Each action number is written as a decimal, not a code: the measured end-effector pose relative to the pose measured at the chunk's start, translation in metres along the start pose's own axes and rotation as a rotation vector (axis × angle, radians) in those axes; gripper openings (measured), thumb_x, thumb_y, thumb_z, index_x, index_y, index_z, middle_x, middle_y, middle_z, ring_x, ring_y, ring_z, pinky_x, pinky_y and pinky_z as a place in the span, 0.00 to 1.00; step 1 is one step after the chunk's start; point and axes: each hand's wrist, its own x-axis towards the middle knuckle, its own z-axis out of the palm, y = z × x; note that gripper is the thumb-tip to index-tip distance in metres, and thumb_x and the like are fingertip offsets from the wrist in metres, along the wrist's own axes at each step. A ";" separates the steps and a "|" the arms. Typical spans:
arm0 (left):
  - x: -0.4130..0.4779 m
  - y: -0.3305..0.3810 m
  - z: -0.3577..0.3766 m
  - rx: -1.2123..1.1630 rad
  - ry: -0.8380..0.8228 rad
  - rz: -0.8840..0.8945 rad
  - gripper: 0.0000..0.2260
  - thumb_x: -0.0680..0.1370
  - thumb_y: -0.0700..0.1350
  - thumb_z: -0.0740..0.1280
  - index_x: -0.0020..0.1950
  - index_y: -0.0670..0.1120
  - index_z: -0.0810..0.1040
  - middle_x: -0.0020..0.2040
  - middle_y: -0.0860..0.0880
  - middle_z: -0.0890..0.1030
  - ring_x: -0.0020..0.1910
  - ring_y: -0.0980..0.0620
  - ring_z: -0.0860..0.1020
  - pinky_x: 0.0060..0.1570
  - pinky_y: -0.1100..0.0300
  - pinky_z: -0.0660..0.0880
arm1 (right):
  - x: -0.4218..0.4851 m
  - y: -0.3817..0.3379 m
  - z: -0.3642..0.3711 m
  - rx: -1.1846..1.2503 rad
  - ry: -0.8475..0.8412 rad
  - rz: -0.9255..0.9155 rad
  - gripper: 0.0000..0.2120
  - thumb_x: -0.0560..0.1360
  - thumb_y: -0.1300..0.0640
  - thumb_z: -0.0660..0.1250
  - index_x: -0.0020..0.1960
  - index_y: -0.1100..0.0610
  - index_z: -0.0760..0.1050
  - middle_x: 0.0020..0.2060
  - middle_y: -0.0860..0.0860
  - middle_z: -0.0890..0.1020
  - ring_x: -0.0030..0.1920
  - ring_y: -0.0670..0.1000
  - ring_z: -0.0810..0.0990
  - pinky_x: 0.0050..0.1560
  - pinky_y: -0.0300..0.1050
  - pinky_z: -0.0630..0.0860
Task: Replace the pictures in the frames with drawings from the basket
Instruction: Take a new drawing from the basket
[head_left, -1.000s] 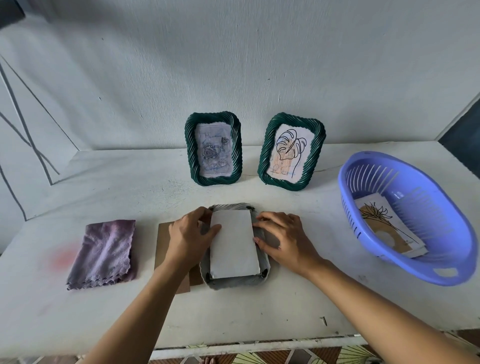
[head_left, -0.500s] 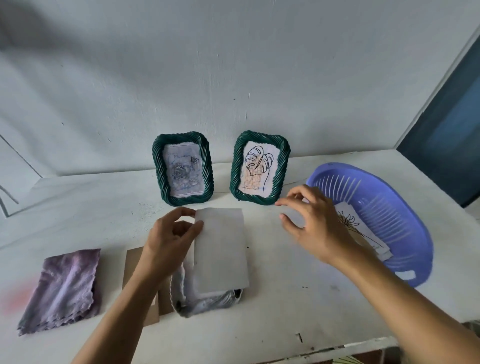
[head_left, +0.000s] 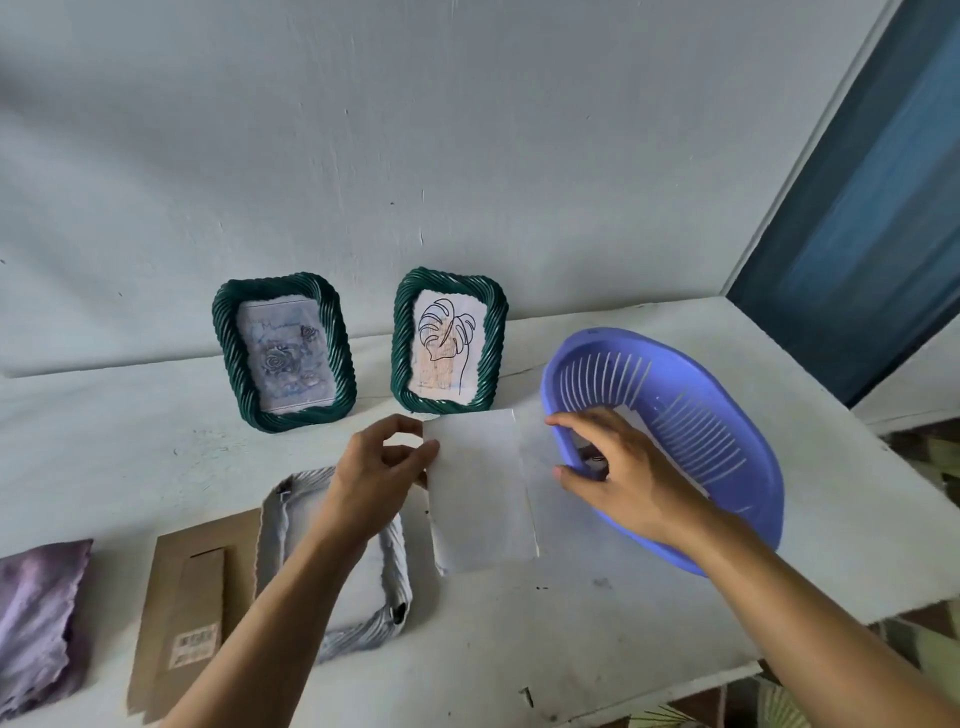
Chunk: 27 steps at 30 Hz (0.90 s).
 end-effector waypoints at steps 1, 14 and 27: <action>0.002 -0.003 0.006 0.003 -0.005 -0.016 0.01 0.80 0.40 0.70 0.50 0.45 0.79 0.37 0.45 0.86 0.31 0.52 0.81 0.41 0.57 0.73 | -0.001 -0.001 0.001 0.048 0.003 0.023 0.23 0.74 0.54 0.73 0.67 0.45 0.74 0.55 0.46 0.77 0.48 0.46 0.81 0.55 0.45 0.77; 0.037 -0.026 0.082 0.248 -0.028 -0.002 0.07 0.76 0.40 0.72 0.47 0.50 0.77 0.39 0.51 0.85 0.34 0.52 0.85 0.39 0.58 0.78 | -0.001 0.005 -0.045 0.419 0.085 0.174 0.21 0.73 0.55 0.75 0.64 0.42 0.76 0.53 0.44 0.82 0.49 0.46 0.83 0.54 0.37 0.78; 0.023 -0.055 0.070 0.916 -0.151 0.745 0.14 0.78 0.58 0.67 0.62 0.57 0.79 0.64 0.55 0.78 0.62 0.48 0.76 0.53 0.50 0.73 | 0.000 0.004 -0.035 0.379 0.047 0.130 0.22 0.73 0.54 0.75 0.65 0.46 0.75 0.52 0.44 0.82 0.43 0.45 0.82 0.49 0.36 0.79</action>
